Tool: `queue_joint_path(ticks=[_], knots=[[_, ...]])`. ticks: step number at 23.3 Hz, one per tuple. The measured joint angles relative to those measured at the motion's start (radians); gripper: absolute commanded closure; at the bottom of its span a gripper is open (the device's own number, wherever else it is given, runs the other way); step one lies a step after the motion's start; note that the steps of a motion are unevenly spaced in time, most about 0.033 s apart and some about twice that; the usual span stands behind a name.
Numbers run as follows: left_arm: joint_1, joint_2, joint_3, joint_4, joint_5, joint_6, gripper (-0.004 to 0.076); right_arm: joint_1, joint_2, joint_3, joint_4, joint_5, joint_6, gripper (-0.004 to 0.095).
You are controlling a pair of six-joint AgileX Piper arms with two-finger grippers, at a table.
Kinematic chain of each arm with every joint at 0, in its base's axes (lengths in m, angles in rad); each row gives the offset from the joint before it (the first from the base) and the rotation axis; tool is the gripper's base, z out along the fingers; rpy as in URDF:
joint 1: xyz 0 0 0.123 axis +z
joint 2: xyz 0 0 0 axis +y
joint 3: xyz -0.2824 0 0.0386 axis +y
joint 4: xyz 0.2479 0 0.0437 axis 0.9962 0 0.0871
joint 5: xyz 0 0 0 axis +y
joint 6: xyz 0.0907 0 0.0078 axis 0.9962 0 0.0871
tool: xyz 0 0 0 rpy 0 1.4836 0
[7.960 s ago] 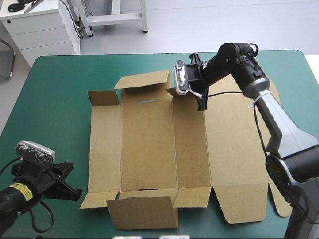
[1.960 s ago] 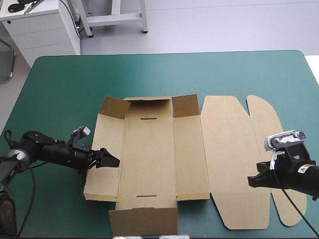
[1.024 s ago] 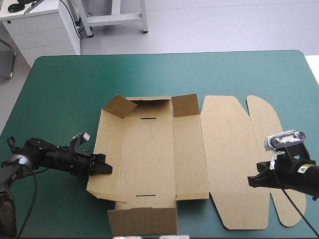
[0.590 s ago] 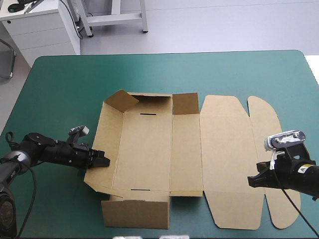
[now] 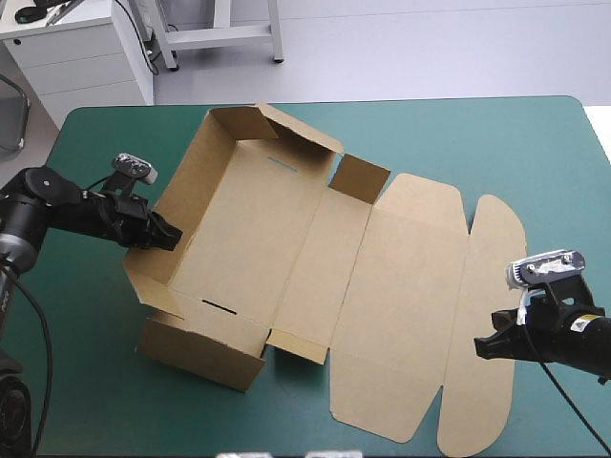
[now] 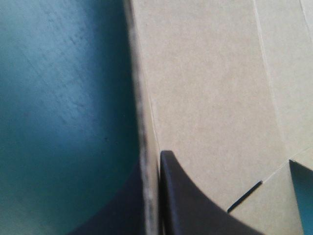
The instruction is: Fold the box
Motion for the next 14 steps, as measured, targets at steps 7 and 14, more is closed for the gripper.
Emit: queue_joint_path(ticks=[7, 14], knots=[[-0.338, -0.027, -0.118, 0.406, -0.215, -0.004, 0.0731, 0.000, 0.000, 0.000, 0.000, -0.004, 0.000, 0.0928], [-0.544, -0.027, -0.118, 0.635, -0.478, 0.000, 0.0731, 0.000, 0.000, 0.000, -0.003, -0.011, 0.000, 0.0927]])
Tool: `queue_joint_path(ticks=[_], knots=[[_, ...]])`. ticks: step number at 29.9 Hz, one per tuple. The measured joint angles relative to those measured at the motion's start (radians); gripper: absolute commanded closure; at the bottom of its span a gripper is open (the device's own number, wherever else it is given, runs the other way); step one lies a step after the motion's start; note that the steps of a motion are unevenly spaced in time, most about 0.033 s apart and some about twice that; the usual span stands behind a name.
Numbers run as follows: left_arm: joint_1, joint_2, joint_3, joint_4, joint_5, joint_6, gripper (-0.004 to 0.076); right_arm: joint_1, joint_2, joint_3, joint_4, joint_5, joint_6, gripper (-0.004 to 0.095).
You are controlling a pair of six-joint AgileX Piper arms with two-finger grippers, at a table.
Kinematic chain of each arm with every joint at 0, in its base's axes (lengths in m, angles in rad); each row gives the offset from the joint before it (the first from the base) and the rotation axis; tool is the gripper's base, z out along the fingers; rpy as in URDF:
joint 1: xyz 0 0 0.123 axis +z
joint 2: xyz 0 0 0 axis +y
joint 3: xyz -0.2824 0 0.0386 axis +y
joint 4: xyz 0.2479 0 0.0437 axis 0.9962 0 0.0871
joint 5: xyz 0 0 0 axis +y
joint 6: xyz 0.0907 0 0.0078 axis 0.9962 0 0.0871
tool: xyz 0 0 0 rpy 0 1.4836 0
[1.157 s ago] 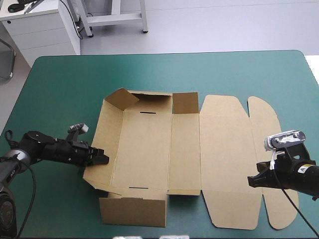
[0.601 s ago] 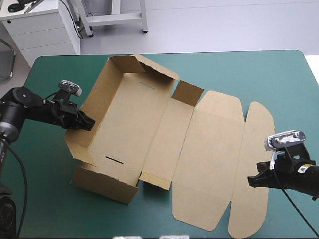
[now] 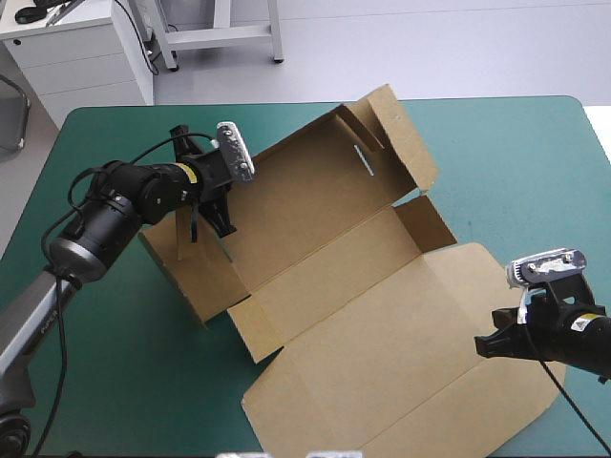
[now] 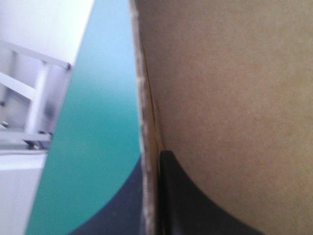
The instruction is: Fold the box
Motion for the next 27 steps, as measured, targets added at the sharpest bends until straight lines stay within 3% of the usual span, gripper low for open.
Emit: queue_joint_path(ticks=[6, 16, 27], knots=[[-0.118, 0.002, 0.000, 0.193, -0.166, 0.009, 0.0731, 0.000, 0.000, 0.000, 0.000, -0.040, 0.000, 0.0927], [-0.213, 0.003, 0.000, 0.299, -0.220, -0.003, 0.0731, 0.000, 0.000, 0.000, 0.000, -0.093, 0.007, 0.0927], [-0.290, 0.003, 0.023, 0.590, -0.238, -0.269, 0.0731, 0.000, 0.000, 0.000, 0.000, -0.117, 0.035, 0.0927]])
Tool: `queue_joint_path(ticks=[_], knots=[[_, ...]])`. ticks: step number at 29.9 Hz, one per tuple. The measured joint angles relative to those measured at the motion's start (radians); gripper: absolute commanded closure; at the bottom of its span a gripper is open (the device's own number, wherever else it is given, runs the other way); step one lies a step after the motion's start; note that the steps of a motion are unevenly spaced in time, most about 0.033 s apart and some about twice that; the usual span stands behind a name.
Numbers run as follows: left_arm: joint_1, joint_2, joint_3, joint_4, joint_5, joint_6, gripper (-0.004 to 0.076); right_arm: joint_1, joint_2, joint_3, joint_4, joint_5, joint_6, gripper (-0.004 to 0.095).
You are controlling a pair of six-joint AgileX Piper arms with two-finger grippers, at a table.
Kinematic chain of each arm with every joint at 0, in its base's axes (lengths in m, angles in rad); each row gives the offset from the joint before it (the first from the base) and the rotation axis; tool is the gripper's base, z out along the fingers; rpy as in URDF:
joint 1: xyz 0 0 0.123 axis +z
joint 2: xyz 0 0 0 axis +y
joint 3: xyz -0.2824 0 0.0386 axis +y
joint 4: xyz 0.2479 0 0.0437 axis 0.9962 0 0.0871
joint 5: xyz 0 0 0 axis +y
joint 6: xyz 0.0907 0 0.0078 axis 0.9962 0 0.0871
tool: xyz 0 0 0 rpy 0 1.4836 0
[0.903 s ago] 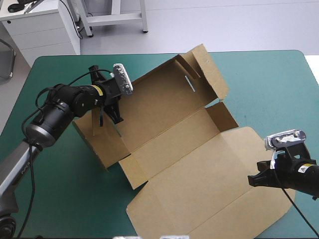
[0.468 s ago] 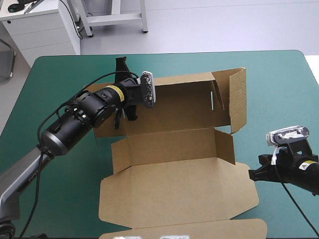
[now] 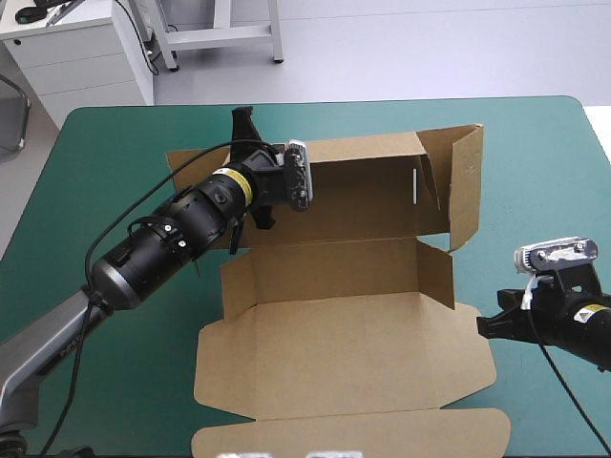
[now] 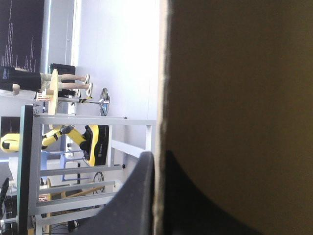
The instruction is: Fold the box
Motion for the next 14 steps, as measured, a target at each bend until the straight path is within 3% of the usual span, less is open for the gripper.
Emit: queue_joint_path(ticks=[5, 10, 14], knots=[[-0.069, 0.000, 0.073, 0.203, -0.003, -0.165, 0.0731, 0.000, 0.000, 0.000, 0.000, 0.000, 0.003, 0.0927], [-0.089, -0.006, 0.171, 0.520, -0.009, -0.487, 0.0731, 0.000, 0.000, 0.000, 0.000, -0.001, 0.006, 0.0927], [-0.092, -0.043, 0.263, 0.660, -0.021, -0.646, 0.0731, 0.000, 0.000, 0.000, 0.000, -0.002, 0.012, 0.0927]])
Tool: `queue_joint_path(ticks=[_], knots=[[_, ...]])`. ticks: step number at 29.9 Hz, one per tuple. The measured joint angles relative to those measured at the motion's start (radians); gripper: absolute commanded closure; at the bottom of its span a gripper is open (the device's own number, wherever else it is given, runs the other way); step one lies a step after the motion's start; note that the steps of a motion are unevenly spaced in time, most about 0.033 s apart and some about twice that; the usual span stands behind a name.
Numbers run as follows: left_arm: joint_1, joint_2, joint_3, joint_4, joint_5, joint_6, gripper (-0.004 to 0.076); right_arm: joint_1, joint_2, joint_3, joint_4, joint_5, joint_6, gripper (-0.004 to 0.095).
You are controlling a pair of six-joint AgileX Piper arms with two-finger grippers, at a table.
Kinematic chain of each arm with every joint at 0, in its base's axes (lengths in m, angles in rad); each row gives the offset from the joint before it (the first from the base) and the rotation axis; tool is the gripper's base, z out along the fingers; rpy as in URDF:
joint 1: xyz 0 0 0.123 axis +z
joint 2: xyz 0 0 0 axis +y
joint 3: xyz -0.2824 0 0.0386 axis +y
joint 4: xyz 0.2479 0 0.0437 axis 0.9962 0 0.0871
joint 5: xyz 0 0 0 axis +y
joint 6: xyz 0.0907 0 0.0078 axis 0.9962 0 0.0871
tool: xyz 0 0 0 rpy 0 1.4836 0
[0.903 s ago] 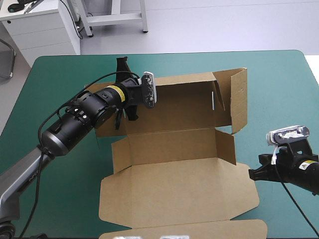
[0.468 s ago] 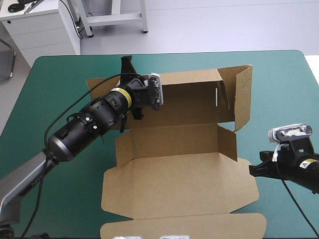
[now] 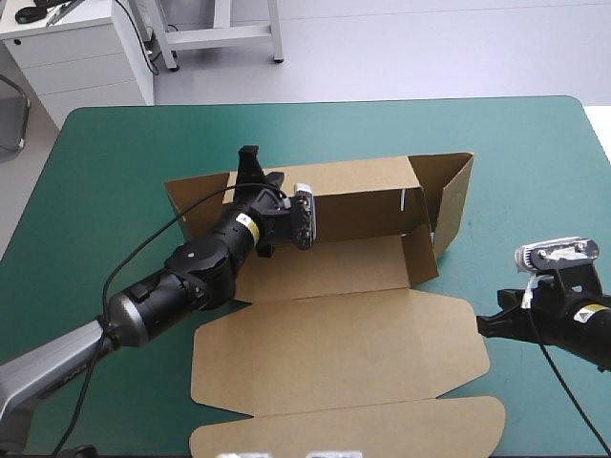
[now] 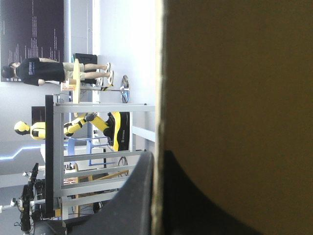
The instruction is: Fold the box
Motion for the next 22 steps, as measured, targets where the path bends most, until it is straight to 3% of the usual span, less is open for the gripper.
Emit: queue_joint_path(ticks=[8, 22], knots=[[-0.004, -0.070, 0.151, 0.080, -0.076, -0.089, 0.0731, 0.000, 0.000, 0.000, 0.007, 0.000, 0.002, 0.0927], [-0.005, -0.074, 0.175, 0.113, -0.106, -0.123, 0.0731, 0.000, 0.000, 0.000, 0.027, -0.002, 0.002, 0.0889]])
